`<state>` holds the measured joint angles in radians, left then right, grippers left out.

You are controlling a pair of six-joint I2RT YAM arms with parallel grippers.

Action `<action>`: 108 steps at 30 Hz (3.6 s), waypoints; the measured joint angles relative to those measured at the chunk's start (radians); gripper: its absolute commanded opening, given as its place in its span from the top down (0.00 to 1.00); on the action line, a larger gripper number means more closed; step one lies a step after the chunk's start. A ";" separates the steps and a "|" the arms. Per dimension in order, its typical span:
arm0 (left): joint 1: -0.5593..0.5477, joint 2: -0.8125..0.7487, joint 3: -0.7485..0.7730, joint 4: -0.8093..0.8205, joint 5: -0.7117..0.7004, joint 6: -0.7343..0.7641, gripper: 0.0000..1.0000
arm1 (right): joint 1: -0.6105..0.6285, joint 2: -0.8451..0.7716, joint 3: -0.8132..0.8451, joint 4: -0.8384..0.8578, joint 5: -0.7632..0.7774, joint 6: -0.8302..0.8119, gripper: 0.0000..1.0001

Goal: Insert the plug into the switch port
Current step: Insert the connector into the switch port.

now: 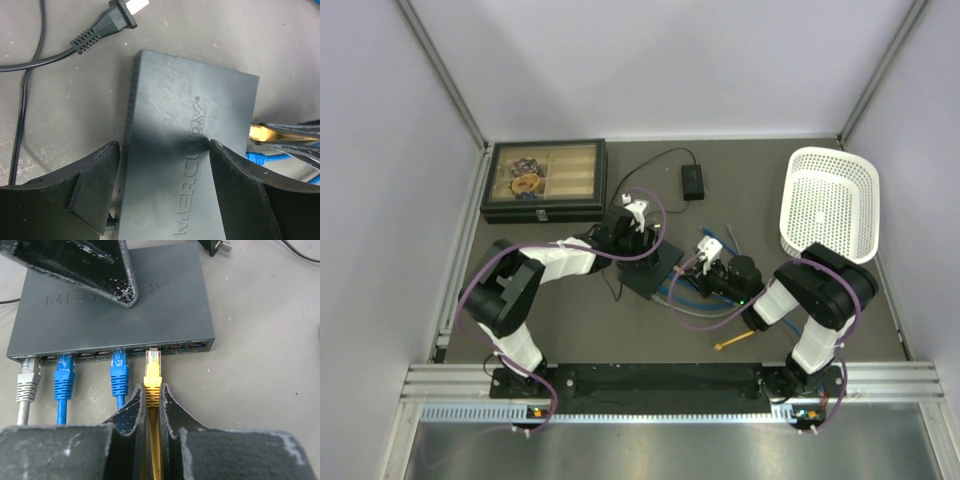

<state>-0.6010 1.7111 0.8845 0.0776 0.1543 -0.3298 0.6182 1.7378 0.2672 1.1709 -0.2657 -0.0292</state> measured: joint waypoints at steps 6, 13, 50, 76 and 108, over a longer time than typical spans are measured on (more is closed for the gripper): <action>0.002 0.000 0.000 0.000 0.014 0.012 0.25 | -0.002 0.000 0.031 -0.048 -0.010 0.000 1.00; 0.006 0.006 0.000 0.008 0.026 0.024 0.25 | -0.003 -0.008 0.037 -0.068 -0.014 0.000 1.00; 0.005 0.019 0.012 0.014 0.058 0.047 0.28 | -0.006 -0.071 0.082 -0.222 -0.013 -0.048 1.00; 0.006 0.056 0.056 0.014 0.050 0.070 0.32 | -0.004 -0.026 0.142 -0.245 0.002 -0.062 1.00; -0.010 0.064 0.171 -0.051 -0.179 0.057 0.17 | 0.014 -0.145 0.108 -0.231 0.066 -0.030 0.51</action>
<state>-0.6109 1.7756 1.0554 0.0261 -0.0250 -0.2729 0.6319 1.5932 0.3748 0.9401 -0.1997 -0.0593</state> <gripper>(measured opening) 0.810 0.383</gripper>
